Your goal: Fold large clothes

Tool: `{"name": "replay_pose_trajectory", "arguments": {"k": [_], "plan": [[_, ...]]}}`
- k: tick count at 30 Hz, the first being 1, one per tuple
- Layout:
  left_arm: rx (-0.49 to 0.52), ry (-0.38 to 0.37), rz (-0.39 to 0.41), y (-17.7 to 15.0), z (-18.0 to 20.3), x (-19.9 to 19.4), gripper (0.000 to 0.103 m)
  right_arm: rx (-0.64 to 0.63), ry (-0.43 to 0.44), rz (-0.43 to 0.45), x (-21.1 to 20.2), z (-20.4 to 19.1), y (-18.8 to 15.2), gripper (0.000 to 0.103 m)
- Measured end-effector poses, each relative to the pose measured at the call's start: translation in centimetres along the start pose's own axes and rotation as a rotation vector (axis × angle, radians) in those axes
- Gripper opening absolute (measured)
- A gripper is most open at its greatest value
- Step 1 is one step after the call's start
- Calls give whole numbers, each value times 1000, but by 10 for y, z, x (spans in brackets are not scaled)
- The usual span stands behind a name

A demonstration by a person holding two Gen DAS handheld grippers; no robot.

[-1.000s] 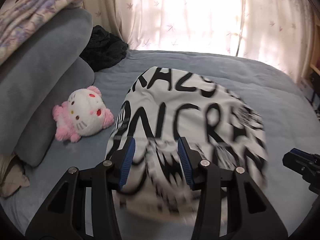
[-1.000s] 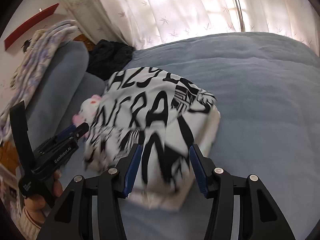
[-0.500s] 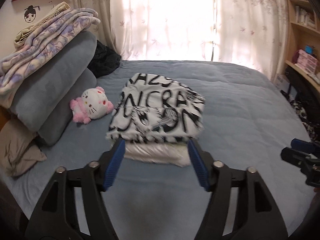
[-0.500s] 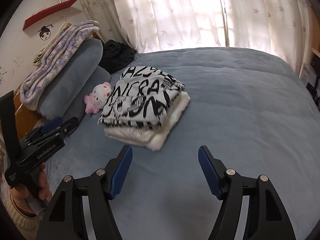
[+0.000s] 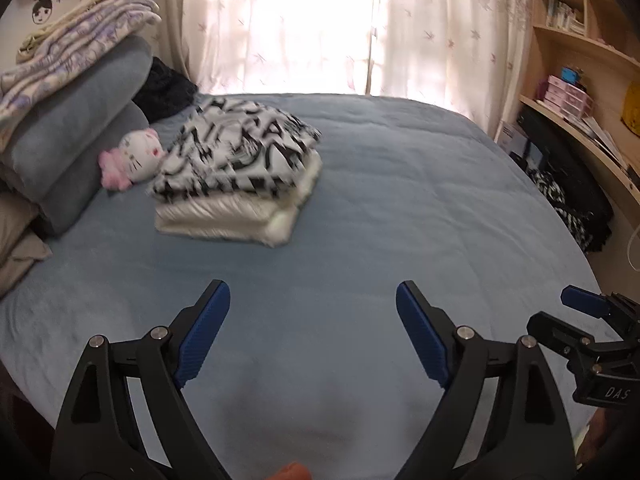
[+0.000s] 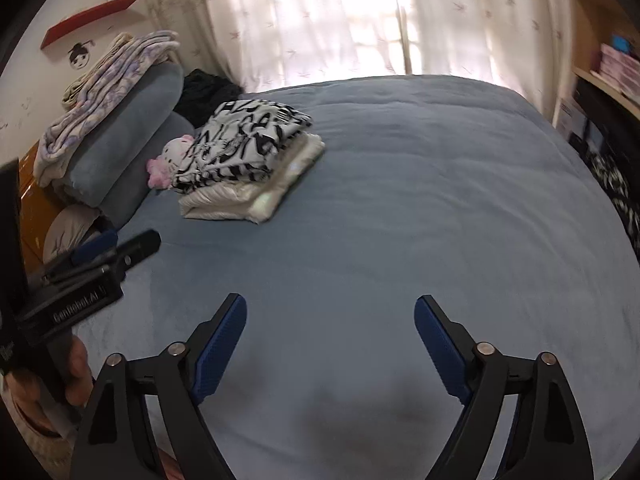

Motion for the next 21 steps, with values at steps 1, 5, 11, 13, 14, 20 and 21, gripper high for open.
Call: {"name": "replay_pose_trajectory", "arguments": {"k": [1,5,11,13,14,20,21], "plan": [[5,-12,-7,-13,8,0,84,15,-2,2,-3,6,-12,93],[6,-29,-38,-54,25,-1,85,55,-21,-2,-7,27,-59,95],[-29,-17,-72,-109,37,-11,85,80,-36,-29,-10,44,-126,96],[-45,-30,-75,-120,36,-17,85,104,-28,-32,-16,49,-144,96],[-53,-28,-79,-126,36,-20,85,108,-24,-35,-17,51,-149,96],[-48,3,-80,-134,33,-39,85,74,-27,-2,-45,51,-167,96],[-45,3,-81,-134,33,-41,85,66,-23,2,-47,49,-163,96]]}}
Point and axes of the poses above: each gripper's, at about its wrist camera, not at the fingertips, and x roughly the way its jaws point, z to its right, y to its top, the point moved 6 cm from there along x, roughly the way its jaws point, and after that the axes turned 6 degrees about -z, right-handed, at the moved point
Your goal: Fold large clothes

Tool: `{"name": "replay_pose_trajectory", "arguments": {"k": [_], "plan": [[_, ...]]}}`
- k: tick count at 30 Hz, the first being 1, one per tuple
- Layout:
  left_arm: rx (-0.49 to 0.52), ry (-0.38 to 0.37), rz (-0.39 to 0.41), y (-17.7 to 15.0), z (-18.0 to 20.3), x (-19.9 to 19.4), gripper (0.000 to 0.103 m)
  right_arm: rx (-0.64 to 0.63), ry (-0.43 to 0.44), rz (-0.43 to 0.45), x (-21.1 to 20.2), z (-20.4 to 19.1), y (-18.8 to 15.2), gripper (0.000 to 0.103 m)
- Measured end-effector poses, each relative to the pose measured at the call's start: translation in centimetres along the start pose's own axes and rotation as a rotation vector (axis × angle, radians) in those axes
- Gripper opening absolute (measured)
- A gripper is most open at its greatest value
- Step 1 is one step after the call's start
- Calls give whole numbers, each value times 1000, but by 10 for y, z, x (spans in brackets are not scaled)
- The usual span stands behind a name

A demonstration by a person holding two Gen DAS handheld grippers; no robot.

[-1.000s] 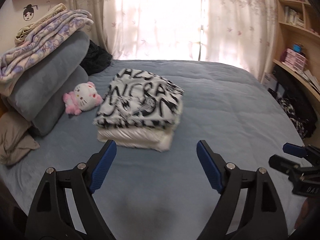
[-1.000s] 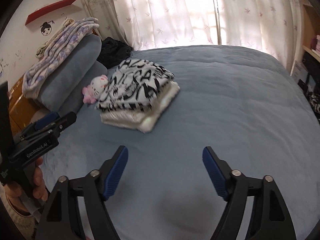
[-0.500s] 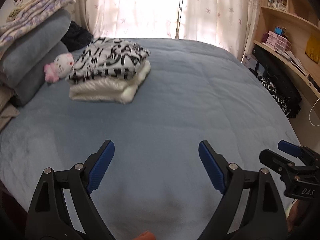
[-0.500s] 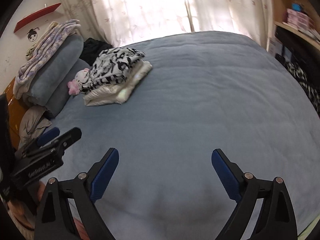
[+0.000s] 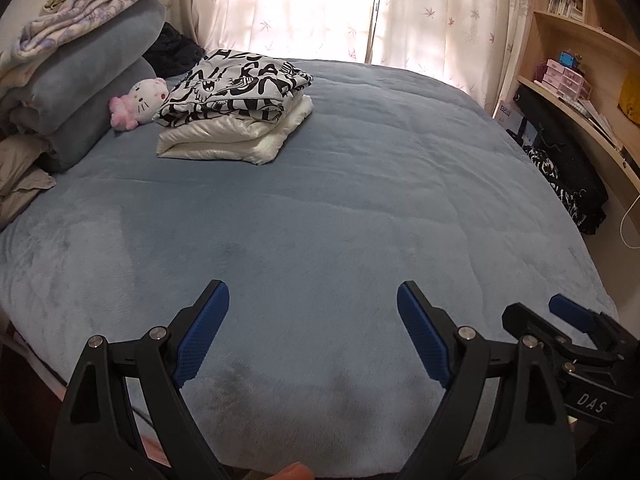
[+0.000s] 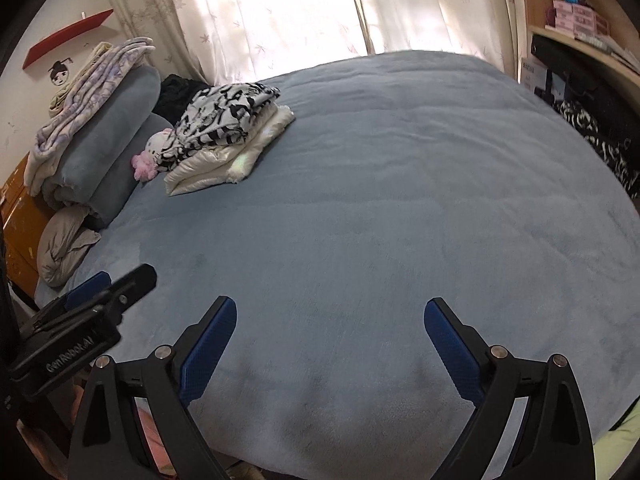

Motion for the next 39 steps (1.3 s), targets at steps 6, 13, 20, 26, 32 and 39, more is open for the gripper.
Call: {"name": "replay_pose_trajectory", "arguments": {"k": [6,13,20,26,32,39], "plan": [[20,15,24,-2,3,-16,85,-44,-12,47,-24,-10,5,97],[26,3,6,-5,6,-18,85,-59,-19,53,-33,-13,10,97],[49,8,17,-10,10,-22,85,-62,-13,56,-30,-9,19,97],[49,7,24,-11,9,-25,85,-72,-21,71,-31,-4,24,97],[47,7,25,-11,9,-25,85,-73,-20,71,-31,-3,23,97],[45,4,22,-12,8,-26,85,-75,-22,72,-31,-2,22,97]]}}
Point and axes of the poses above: each gripper's, at about its wrist camera, not at the fingertips, and x roughly the way its jaws point, z to its right, y to its top, the point moved 6 cm from there along x, roughly the way its jaws point, and after that the axes turned 6 degrees about -z, right-handed, at the moved point
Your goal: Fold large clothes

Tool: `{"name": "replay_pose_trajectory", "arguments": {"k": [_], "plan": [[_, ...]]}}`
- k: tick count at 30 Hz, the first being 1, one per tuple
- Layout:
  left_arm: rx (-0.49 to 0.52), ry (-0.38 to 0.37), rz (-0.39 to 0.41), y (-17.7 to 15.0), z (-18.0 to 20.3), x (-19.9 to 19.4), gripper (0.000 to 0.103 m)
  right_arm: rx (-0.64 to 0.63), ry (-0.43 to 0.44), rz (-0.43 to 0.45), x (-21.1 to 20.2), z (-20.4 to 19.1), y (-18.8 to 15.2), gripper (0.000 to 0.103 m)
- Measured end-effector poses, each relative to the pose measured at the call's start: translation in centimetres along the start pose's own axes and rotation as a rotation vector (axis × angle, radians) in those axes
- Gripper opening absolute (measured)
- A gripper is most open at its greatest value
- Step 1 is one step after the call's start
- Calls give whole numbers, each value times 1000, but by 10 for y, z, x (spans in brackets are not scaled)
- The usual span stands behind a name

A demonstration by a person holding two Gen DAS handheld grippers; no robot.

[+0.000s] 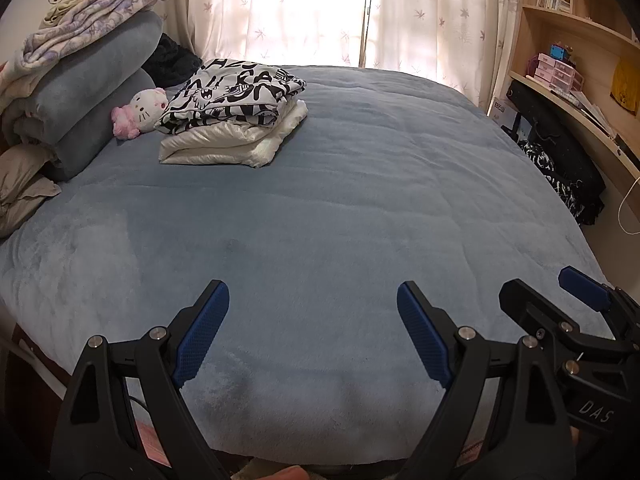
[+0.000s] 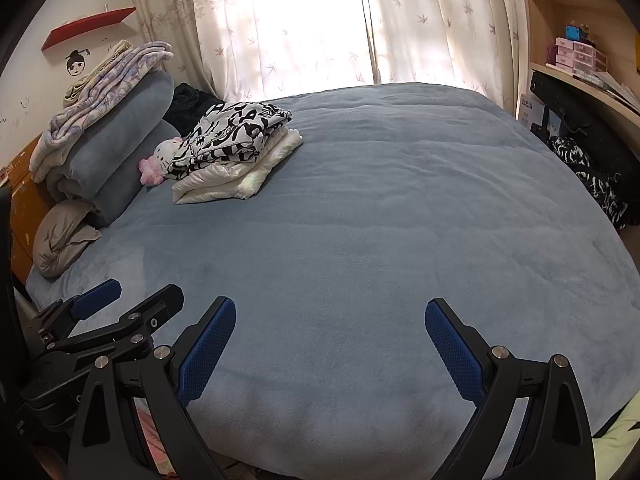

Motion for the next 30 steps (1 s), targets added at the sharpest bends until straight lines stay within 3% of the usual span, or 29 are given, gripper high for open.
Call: {"name": "replay_pose_trajectory", "arguments": {"k": [30], "plan": [[-9,10,-31,-7,-4,16,85,16,-8,-18,7,-3,-6,97]]}}
Point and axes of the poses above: each gripper's, at about its wrist camera, not at the fingertips, and x roughly the way its jaws point, z to its right, y to its top, the point moved 6 cm from there along x, roughly the way its jaws point, and after that the axes turned 6 degrees about -z, right-handed, at the moved point
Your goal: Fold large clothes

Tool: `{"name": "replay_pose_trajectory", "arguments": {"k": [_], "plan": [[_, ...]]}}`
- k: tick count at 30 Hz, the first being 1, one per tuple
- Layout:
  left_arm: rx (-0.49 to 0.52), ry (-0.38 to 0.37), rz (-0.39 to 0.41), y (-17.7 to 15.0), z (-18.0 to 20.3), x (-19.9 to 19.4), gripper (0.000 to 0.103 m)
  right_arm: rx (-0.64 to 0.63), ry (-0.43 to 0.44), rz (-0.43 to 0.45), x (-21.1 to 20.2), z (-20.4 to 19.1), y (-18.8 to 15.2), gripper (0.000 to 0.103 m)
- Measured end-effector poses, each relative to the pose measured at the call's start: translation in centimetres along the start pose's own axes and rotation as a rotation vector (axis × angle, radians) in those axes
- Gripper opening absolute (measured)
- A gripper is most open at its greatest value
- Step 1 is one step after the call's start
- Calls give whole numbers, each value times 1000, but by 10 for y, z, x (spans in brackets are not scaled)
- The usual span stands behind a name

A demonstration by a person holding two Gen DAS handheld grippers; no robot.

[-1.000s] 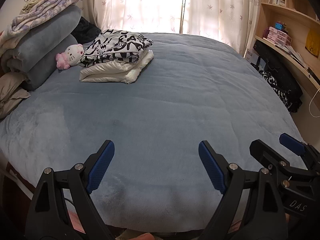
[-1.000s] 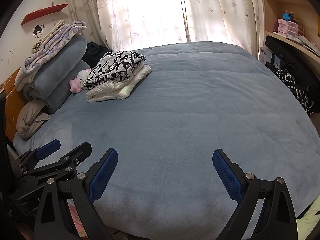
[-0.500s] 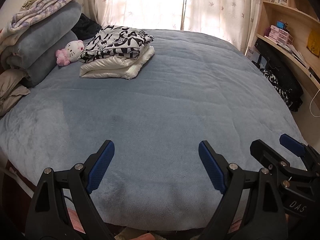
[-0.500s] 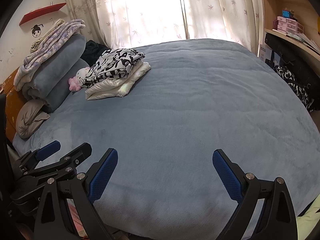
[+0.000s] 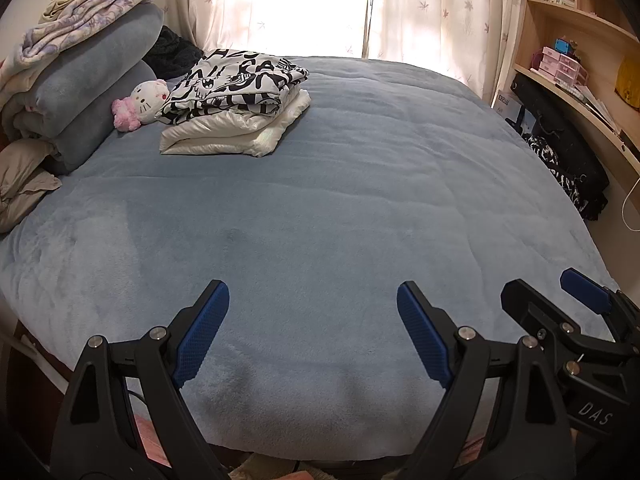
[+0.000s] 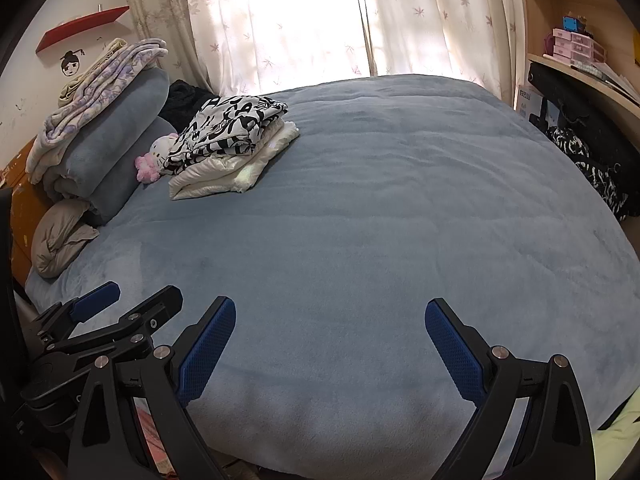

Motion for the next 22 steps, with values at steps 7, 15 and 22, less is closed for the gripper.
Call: {"name": "replay_pose_trajectory", "arguments": {"k": [7,15,22], "plan": [[1,7,2,0,-2,1,85,2,-1,-1,2,-1,-1,97],[-3,7,-6,-2,-4,4,84,7,-8,-9,9,-5,-7,97],[-9,2,-32,-3,-9,12,84,8,-22,-25,17,-13,-11,97]]}}
Point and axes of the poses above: each gripper's, at about its wrist camera, not at the fingertips, and x roughly the way its jaws point, z to its right, y to its top, the point moved 6 cm from there along x, roughly the way its jaws point, and after that the axes turned 6 degrees about -z, right-handed, at the moved point
